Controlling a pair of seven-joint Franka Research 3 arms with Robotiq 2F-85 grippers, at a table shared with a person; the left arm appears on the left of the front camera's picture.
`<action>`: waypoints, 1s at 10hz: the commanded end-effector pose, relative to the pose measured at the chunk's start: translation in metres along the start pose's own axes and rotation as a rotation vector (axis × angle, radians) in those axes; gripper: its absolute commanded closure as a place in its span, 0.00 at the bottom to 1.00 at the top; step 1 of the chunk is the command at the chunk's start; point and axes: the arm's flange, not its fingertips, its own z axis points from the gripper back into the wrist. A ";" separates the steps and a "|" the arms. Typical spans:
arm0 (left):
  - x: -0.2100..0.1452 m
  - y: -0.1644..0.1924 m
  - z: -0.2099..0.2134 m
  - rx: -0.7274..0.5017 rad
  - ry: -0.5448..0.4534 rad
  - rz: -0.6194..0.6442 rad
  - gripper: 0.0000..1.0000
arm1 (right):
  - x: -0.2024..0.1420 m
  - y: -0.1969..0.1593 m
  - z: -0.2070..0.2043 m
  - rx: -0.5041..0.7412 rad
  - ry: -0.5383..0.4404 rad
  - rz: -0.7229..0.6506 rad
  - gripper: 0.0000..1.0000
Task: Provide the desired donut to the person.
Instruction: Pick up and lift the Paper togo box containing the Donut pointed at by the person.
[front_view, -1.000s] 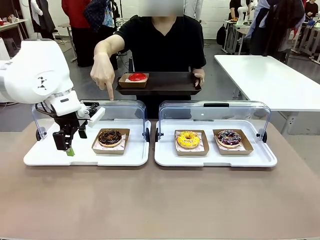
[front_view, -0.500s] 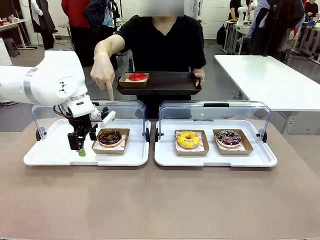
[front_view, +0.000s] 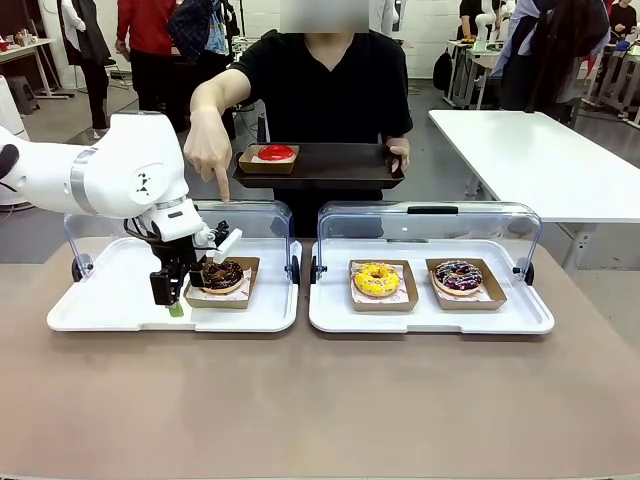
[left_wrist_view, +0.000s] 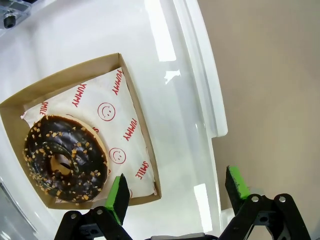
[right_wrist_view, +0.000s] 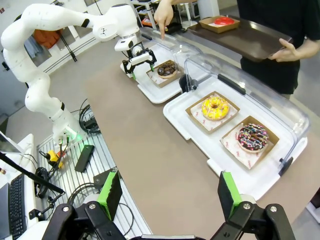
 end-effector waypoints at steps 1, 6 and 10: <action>0.001 0.000 -0.007 0.024 0.027 0.041 0.00 | -0.001 -0.001 0.000 0.009 -0.009 0.003 0.00; 0.001 0.005 -0.015 0.032 0.069 0.055 0.00 | -0.001 -0.001 0.000 0.009 -0.009 0.003 0.00; -0.001 0.007 -0.017 0.059 0.074 0.060 0.56 | -0.001 -0.001 0.000 0.009 -0.009 0.003 0.00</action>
